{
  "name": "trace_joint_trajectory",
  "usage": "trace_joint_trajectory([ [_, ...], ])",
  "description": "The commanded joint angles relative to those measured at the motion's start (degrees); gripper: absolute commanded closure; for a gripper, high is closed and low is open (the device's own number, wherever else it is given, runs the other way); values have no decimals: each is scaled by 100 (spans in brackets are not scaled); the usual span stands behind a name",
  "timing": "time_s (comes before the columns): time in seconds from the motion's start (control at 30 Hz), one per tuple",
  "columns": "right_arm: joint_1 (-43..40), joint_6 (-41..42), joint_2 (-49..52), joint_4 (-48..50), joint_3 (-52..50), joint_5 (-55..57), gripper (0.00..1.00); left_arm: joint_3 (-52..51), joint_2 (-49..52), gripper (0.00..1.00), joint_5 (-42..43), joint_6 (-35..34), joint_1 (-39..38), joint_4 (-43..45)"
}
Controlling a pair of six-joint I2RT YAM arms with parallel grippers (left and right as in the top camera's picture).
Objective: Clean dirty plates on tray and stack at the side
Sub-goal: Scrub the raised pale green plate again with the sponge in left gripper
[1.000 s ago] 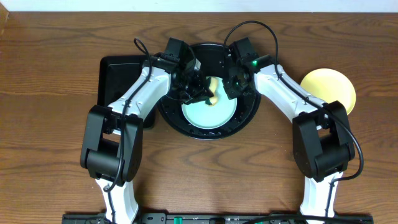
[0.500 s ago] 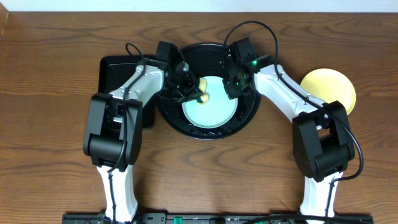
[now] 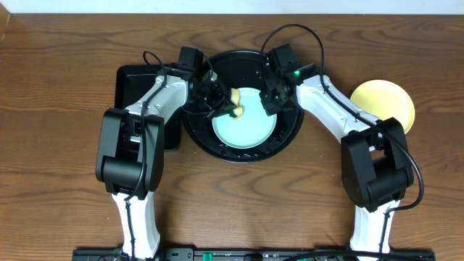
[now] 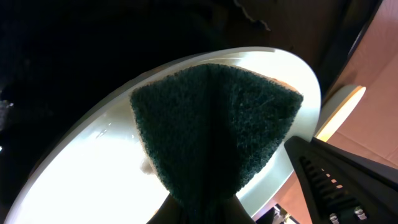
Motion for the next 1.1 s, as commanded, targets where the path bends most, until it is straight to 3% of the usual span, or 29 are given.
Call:
trace_joint_trajectory([
  [0.0, 39, -85, 83, -24, -22, 116, 99, 57, 15, 92, 26, -76, 55, -39],
  [0.57, 37, -85, 83, -44, -22, 118, 99, -146, 22, 93, -63, -293, 59, -197],
  [1.07, 37, -85, 83, -44, -22, 116, 99, -144, -192, 92, -125, -286, 59, -1207],
])
